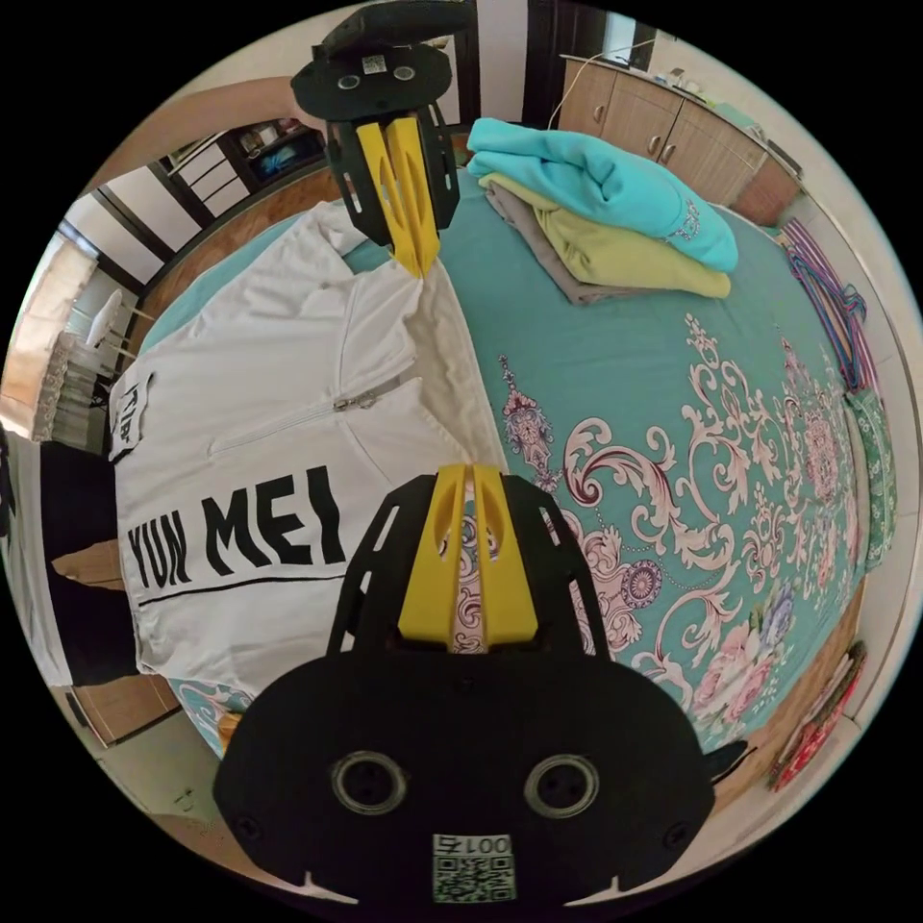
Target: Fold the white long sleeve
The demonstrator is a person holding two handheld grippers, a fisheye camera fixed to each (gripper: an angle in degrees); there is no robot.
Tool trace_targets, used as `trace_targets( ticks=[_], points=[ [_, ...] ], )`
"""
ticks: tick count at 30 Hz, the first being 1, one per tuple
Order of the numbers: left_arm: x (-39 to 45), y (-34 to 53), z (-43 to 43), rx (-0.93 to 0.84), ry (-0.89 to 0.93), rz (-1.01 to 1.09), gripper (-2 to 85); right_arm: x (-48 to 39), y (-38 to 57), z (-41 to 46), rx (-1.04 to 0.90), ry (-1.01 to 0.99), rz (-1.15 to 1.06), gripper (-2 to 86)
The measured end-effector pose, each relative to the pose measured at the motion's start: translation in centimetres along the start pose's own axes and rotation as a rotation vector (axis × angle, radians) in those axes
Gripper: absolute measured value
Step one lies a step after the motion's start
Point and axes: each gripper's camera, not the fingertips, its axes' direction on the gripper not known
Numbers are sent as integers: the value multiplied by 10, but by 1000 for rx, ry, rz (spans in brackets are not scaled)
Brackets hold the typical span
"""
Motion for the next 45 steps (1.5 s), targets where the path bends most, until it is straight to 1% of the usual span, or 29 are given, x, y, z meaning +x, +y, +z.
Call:
trace_targets(
  ticks=[7, 10, 14, 15, 16, 17, 19, 20, 22, 23, 25, 26, 27, 28, 30, 32, 34, 36, 38, 41, 44, 45],
  points=[
    [-3, -7, 33, -45, -46, -66, -8, 2, 16, 19, -22, 15, 99, 11],
    [-1, -7, 51, -63, -51, -96, -6, -6, 22, 31, -45, 31, 110, 12],
    [1, -5, 63, -40, -68, -145, 6, -13, 35, 26, -7, 20, 103, 15],
    [-1, -2, 62, -16, -68, -199, 9, -12, 44, 19, 33, -25, 111, 16],
    [-3, 5, 57, 23, -86, -280, 6, -9, 57, 9, 69, -26, 168, 17],
    [-4, 10, 55, 48, -101, -330, 1, -7, 65, 3, 81, -12, 209, 17],
    [-4, 37, 45, 144, -139, -505, -7, -5, 109, -21, 97, 38, 323, 20],
    [-3, 45, 43, 169, -133, -533, -8, -6, 121, -26, 94, 48, 341, 22],
    [2, 79, 45, 243, -73, -629, -10, -14, 173, -42, 43, 81, 401, 37],
    [3, 88, 47, 249, -56, -655, -10, -15, 186, -44, 19, 93, 417, 43],
    [4, 120, 61, 245, 6, -764, -11, -15, 231, -46, -51, 114, 514, 90],
    [5, 127, 65, 244, 21, -794, -10, -12, 241, -45, -54, 91, 546, 102],
    [7, 137, 74, 245, 49, -843, -8, -6, 256, -41, -43, 3, 611, 127],
    [10, 142, 82, 250, 69, -874, -6, -2, 266, -36, -8, -84, 653, 133],
    [16, 140, 93, 247, 79, -893, -6, -2, 273, -28, 33, -127, 691, 136],
    [21, 128, 105, 233, 83, -875, -6, -4, 275, -21, 69, -109, 725, 125],
    [22, 107, 128, 130, 37, -838, -9, -5, 283, -9, 94, -115, 759, 72],
    [20, 93, 146, 61, -18, -820, -10, -7, 295, -6, 109, -129, 743, 41],
    [16, 85, 154, 44, -32, -809, -10, -8, 315, -15, 148, -145, 777, 31],
    [9, 73, 167, 24, -39, -808, -10, -18, 358, -51, 164, -34, 901, 24],
    [0, 56, 183, -23, -57, -800, -10, -37, 400, -83, 97, 67, 1030, 20],
    [-4, 49, 189, -48, -62, -799, -10, -45, 415, -91, 47, 97, 1073, 19]
  ],
)
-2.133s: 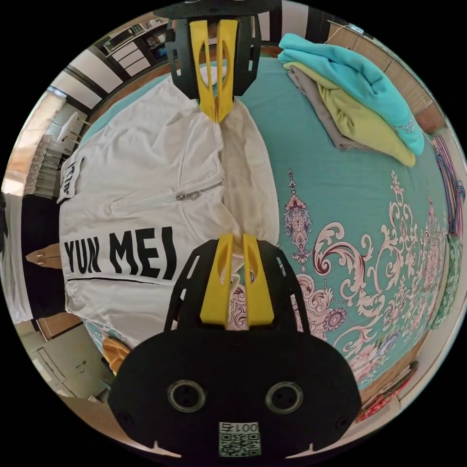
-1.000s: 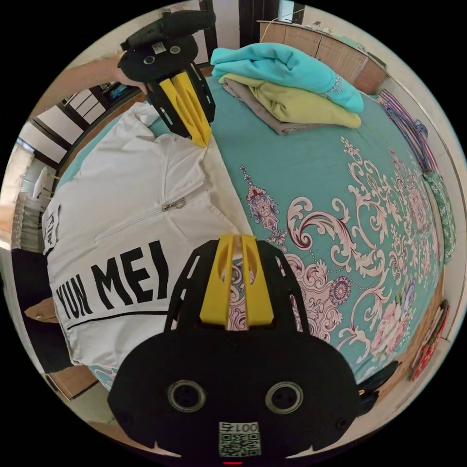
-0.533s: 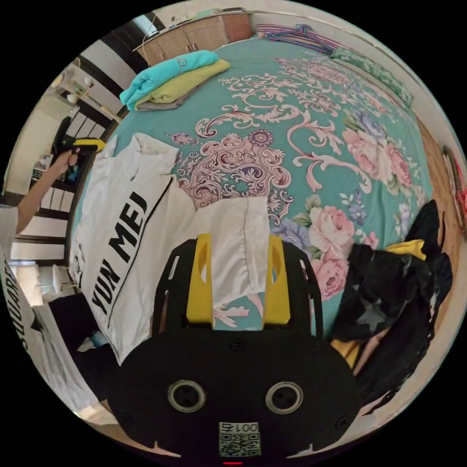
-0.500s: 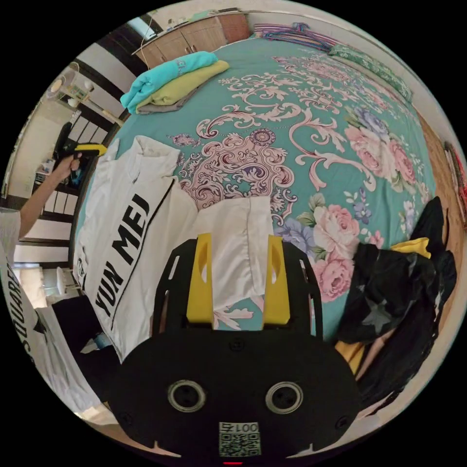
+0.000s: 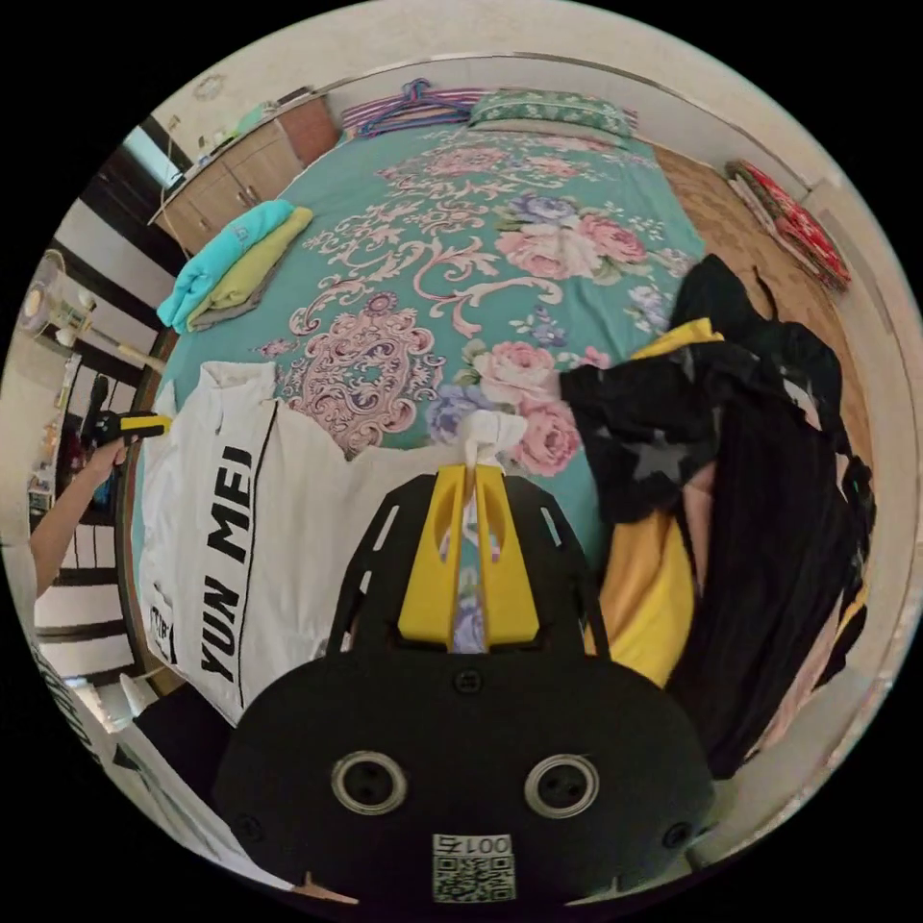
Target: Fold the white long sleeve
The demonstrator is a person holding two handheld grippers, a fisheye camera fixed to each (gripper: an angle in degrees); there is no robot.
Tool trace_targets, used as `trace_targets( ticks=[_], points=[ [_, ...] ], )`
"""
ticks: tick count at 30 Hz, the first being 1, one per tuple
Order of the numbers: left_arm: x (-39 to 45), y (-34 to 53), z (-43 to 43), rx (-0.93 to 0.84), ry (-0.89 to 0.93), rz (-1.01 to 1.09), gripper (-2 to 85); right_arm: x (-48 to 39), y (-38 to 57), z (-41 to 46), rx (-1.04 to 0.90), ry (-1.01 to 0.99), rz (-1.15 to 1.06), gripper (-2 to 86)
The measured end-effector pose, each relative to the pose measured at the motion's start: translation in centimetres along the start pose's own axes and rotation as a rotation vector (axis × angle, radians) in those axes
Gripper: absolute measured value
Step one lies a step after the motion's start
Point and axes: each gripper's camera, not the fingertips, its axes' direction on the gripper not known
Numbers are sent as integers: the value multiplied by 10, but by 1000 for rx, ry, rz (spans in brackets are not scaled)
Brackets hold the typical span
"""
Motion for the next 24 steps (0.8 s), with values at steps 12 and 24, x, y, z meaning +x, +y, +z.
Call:
trace_targets(
  ticks=[12, 24],
  points=[
    [13, -59, 40, 43, -117, -231, -9, 84, 46, 58, -39, -170, 68, 27],
    [268, -264, 61, 288, 395, 554, 1, 134, 133, 67, -48, -155, -41, 86]
  ],
)
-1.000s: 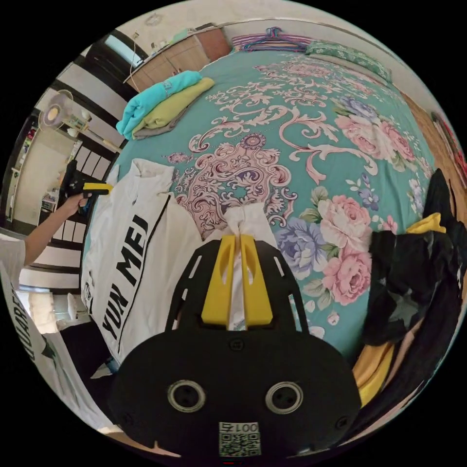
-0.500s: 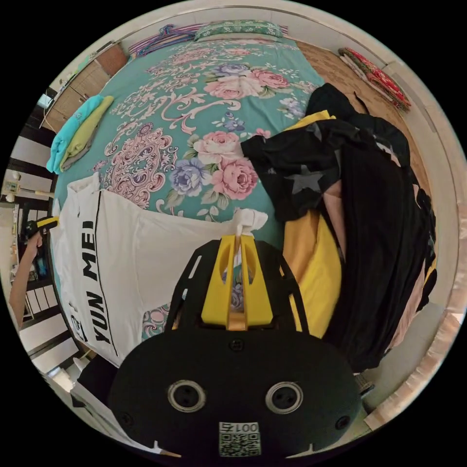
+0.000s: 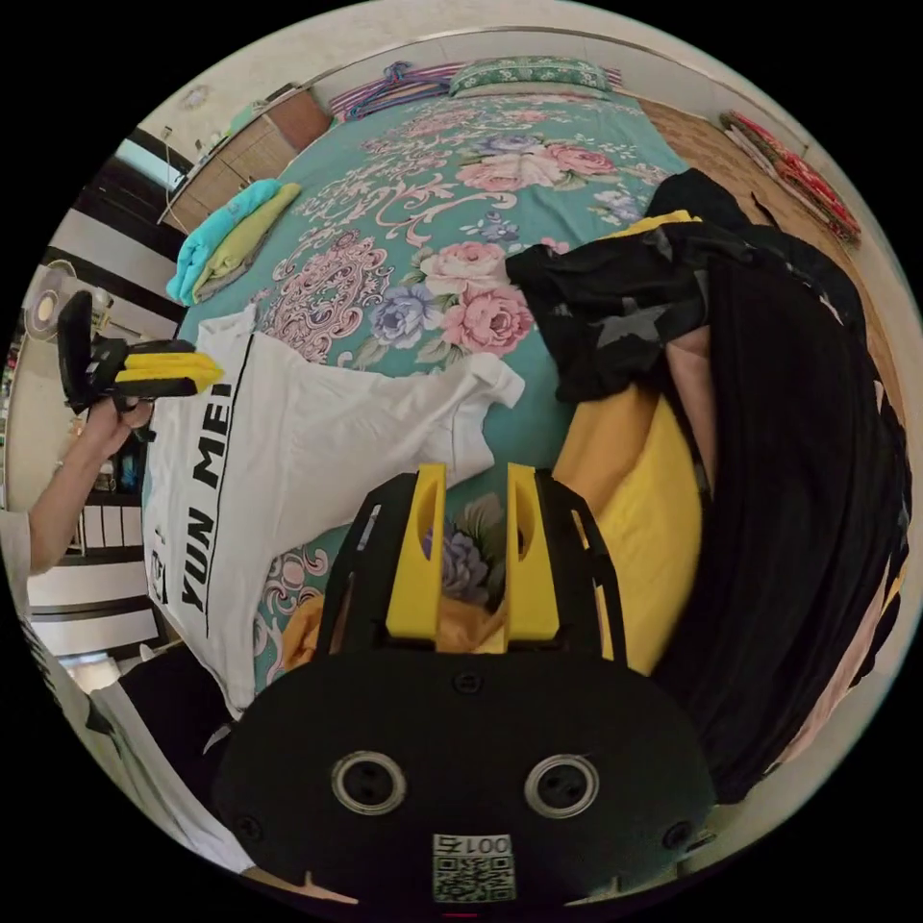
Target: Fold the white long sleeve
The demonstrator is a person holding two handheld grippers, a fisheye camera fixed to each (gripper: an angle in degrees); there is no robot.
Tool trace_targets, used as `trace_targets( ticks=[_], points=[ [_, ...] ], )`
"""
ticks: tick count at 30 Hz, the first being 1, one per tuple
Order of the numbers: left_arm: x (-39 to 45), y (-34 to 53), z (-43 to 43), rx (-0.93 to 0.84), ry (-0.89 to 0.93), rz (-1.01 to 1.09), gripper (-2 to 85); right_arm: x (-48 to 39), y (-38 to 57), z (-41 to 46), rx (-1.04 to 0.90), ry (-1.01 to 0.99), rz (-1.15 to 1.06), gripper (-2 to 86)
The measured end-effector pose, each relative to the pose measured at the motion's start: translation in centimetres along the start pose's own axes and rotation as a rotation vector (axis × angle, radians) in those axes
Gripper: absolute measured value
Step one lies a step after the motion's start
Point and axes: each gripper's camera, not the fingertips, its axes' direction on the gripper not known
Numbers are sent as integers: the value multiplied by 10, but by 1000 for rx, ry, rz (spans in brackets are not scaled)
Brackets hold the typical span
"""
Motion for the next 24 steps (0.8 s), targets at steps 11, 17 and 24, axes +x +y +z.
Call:
trace_targets(
  ticks=[11, 17, 24],
  points=[
    [-19, -141, 144, -260, 29, 224, 32, 41, 48, 31, 47, -72, -6, 40],
    [-53, -168, 160, -229, 78, 220, -6, 60, 109, 0, 178, -82, 66, 24],
    [-80, -207, 190, -185, 273, 244, 0, 69, 183, -20, 211, -46, 200, 21]
  ],
)
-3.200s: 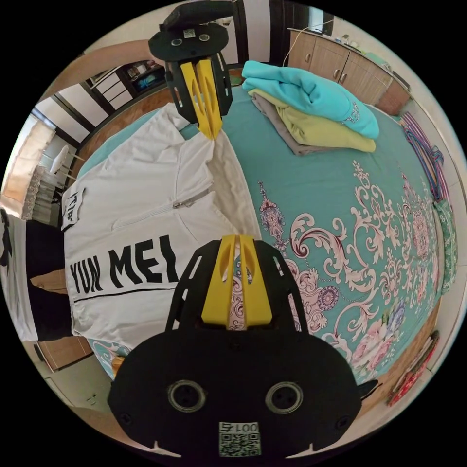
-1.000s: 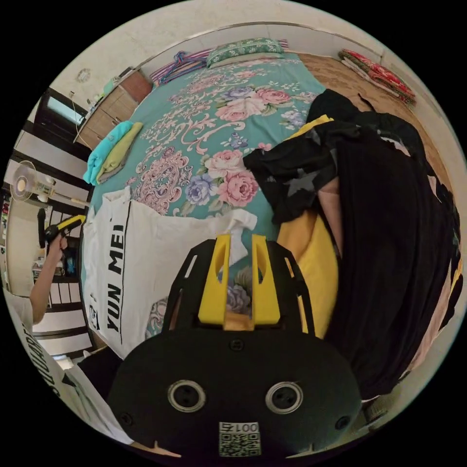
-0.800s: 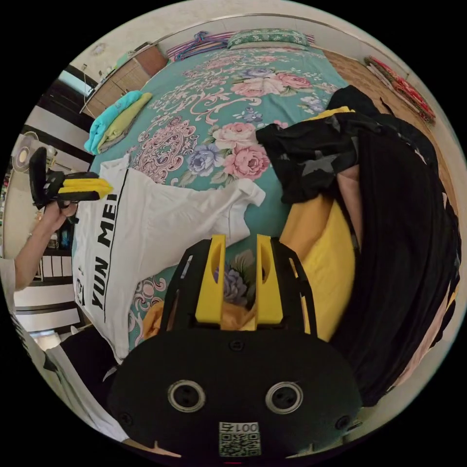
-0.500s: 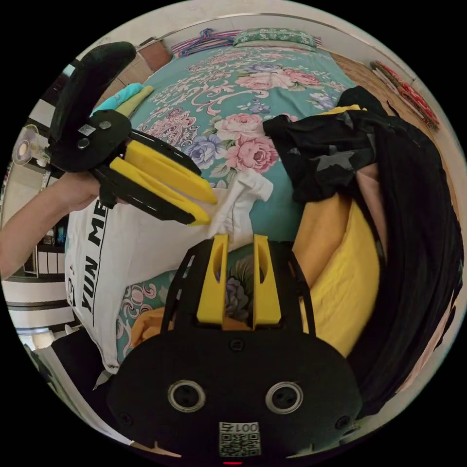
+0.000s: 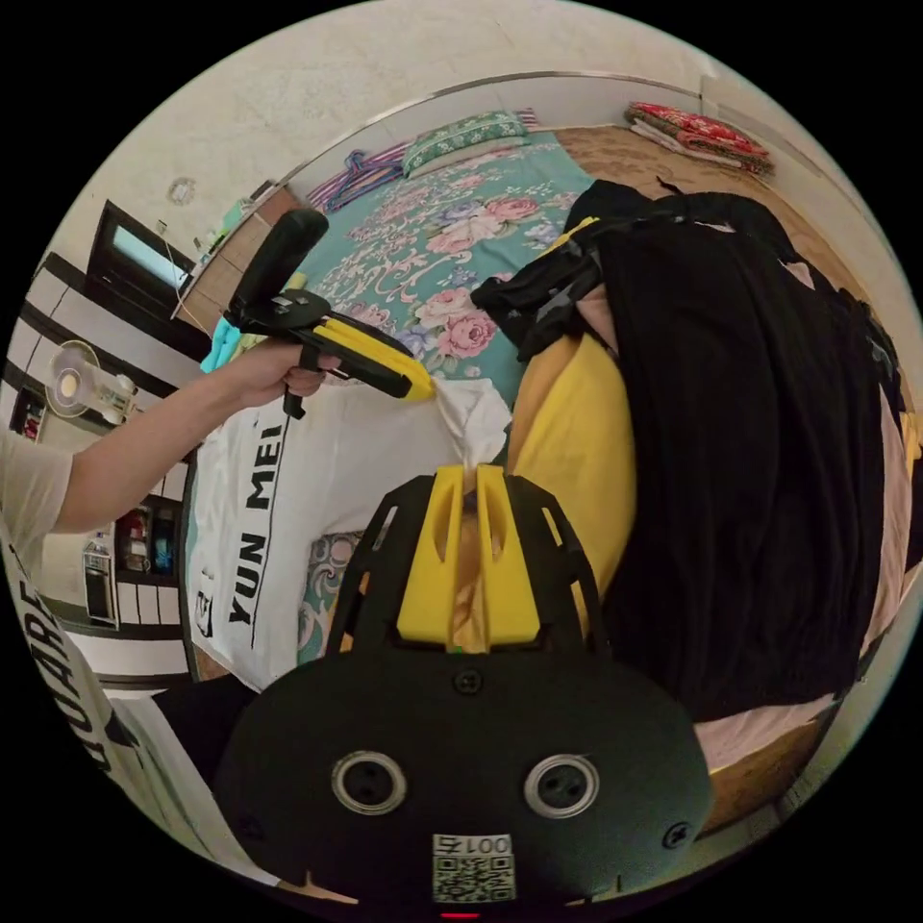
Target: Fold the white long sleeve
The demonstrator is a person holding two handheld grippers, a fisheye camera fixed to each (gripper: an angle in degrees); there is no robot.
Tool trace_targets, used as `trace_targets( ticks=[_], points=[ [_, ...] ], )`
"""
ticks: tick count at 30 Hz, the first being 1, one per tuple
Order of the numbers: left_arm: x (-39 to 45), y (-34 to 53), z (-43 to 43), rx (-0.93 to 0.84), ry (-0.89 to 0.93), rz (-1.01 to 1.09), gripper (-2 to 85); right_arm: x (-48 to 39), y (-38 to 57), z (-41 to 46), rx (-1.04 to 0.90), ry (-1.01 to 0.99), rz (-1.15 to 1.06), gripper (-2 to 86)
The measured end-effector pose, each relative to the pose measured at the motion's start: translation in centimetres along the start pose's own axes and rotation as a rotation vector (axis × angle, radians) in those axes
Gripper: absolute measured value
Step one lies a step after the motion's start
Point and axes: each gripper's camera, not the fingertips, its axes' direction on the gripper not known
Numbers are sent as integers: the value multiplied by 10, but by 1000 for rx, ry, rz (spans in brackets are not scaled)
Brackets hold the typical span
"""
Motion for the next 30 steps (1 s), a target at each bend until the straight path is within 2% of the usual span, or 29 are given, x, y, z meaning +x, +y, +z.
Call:
trace_targets(
  ticks=[3, 8, 11, 17, 22, 26, 30],
  points=[
    [-12, -21, 15, -65, -51, 38, 20, 9, 18, 17, -28, 45, 2, 21],
    [-39, -52, 17, -12, -33, 100, 66, 18, 40, 23, -3, 43, -6, 20],
    [-63, -80, 27, -39, 98, 147, 99, 25, 53, 28, -9, 24, -3, 20],
    [-103, -127, 60, -222, 301, 248, 57, 30, 74, 31, -10, 18, -50, 21],
    [-138, -145, 52, -109, 465, 200, 40, 32, 92, 26, 31, 15, -85, 21],
    [-156, -146, 47, -89, 472, 170, 56, 24, 107, 13, 120, 15, -133, 21],
    [-173, -147, 50, -129, 393, 132, 97, 18, 122, 25, 47, 62, -162, 22]
  ],
)
